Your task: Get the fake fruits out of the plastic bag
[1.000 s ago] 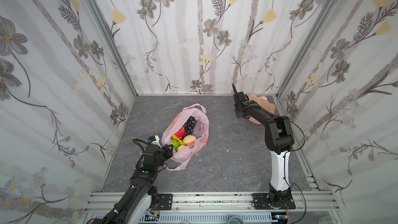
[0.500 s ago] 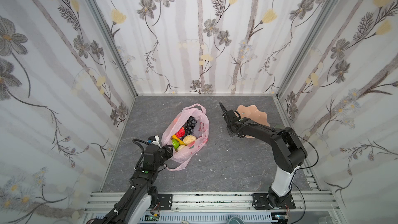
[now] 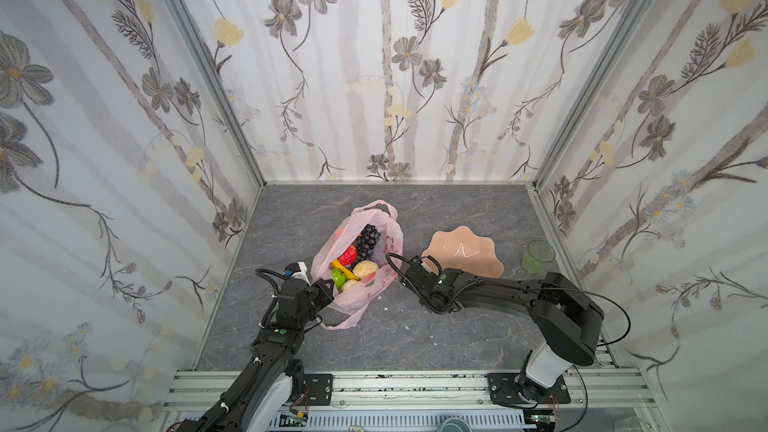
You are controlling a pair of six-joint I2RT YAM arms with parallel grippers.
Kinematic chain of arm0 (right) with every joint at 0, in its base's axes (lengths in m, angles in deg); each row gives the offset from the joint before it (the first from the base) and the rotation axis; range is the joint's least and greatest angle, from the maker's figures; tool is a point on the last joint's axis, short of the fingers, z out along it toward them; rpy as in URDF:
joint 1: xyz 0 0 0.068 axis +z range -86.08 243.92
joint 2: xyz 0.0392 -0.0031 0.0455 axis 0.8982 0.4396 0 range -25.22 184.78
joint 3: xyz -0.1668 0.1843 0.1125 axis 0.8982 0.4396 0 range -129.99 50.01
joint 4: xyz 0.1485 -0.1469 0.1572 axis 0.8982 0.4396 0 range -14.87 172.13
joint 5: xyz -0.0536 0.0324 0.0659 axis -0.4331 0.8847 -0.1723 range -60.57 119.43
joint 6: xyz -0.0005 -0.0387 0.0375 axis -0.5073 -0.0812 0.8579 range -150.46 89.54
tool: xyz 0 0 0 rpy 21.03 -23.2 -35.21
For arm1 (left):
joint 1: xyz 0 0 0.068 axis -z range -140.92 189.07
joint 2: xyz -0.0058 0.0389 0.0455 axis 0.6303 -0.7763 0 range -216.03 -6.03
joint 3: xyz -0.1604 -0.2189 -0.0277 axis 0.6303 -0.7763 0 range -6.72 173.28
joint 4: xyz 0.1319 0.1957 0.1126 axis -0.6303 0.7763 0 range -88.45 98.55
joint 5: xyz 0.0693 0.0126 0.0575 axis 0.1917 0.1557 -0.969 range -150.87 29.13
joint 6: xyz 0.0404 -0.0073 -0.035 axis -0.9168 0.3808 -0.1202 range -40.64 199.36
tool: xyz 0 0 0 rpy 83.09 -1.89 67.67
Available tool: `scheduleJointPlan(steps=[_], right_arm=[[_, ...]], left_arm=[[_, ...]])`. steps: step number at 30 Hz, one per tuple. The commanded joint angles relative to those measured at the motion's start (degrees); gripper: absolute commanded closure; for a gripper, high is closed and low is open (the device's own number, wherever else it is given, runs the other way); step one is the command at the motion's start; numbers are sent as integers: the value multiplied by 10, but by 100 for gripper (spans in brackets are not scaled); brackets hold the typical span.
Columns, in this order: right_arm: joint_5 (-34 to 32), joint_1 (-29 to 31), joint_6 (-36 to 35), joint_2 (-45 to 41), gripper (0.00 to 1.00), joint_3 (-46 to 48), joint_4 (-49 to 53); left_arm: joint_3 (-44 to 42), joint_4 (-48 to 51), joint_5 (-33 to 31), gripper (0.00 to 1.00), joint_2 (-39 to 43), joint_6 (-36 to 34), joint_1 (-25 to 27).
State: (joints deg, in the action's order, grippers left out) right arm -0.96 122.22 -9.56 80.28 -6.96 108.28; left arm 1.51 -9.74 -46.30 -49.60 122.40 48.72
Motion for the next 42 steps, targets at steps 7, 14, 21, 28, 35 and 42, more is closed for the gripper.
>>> scheduleJointPlan(steps=[7,14,21,28,35,42], right_arm=[[75,52,64,-13,70,-10,38],[53,37,40,-61,43,-58,66],[55,-85,31,-111,30,-105,53],[104,-269,74,-78,23,-145,-16],[176,-372,106,4,22,-174,-69],[216,-389,114,73,20,-198,-93]], left_arm=[[13,-8,-11,100,-13,-3,-1],[13,-8,-10,100,-9,-2,0],[7,-4,-6,100,2,0,0],[8,-4,5,100,4,3,-1],[7,-2,15,100,6,4,0],[7,-2,15,100,2,5,0]])
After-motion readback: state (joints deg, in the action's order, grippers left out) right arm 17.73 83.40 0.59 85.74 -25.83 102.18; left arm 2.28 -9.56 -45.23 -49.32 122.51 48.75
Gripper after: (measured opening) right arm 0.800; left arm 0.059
